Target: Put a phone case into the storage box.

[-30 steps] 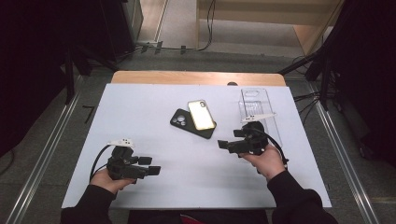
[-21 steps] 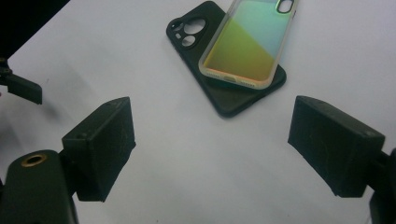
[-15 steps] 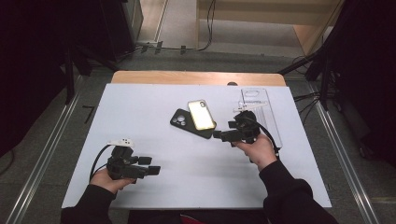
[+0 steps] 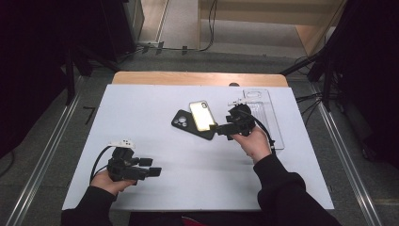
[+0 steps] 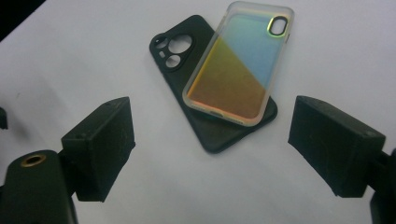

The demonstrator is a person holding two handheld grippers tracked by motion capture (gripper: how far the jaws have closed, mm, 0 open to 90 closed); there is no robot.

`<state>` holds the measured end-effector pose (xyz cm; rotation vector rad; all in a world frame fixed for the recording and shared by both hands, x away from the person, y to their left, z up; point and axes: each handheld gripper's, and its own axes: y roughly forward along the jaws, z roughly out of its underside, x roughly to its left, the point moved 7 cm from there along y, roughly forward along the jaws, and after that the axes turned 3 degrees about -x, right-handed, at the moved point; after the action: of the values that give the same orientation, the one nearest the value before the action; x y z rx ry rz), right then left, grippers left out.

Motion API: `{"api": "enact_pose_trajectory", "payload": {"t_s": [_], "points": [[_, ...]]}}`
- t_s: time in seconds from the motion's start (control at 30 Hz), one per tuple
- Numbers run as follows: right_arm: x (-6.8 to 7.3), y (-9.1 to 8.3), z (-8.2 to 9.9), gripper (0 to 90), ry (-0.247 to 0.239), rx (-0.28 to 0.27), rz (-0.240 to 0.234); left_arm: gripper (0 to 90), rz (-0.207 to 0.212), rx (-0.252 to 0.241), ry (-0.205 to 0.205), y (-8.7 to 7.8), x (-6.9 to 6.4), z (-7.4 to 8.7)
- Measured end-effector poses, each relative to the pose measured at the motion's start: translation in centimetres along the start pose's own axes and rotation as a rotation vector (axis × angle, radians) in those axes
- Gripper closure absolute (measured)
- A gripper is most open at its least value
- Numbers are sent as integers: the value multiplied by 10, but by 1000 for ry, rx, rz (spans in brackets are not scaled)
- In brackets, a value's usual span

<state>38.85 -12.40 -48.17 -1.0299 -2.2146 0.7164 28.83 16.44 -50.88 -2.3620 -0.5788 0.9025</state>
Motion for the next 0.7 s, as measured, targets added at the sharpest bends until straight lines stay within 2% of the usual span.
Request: {"api": "enact_pose_trajectory", "payload": {"t_s": [0.1,0.13,0.2,0.3,0.4,0.5,0.57,0.7], "points": [[-2,6,-5,75,0,21,13,305,2,2,-1,0,0,0],[-4,11,-9,0,12,18,37,305,1,2,-1,0,0,0],[-8,13,-13,0,26,-3,89,305,3,5,-4,0,0,0],[-9,18,-16,0,42,1,80,305,3,5,-8,-1,1,0],[-6,28,-20,0,61,5,43,305,5,5,-6,0,1,0],[-6,31,-24,0,65,1,46,305,6,4,-9,0,0,0],[-8,36,-29,0,86,-1,41,305,5,5,-8,0,0,0],[-11,41,-34,0,87,7,64,305,5,5,-5,0,0,0]]}}
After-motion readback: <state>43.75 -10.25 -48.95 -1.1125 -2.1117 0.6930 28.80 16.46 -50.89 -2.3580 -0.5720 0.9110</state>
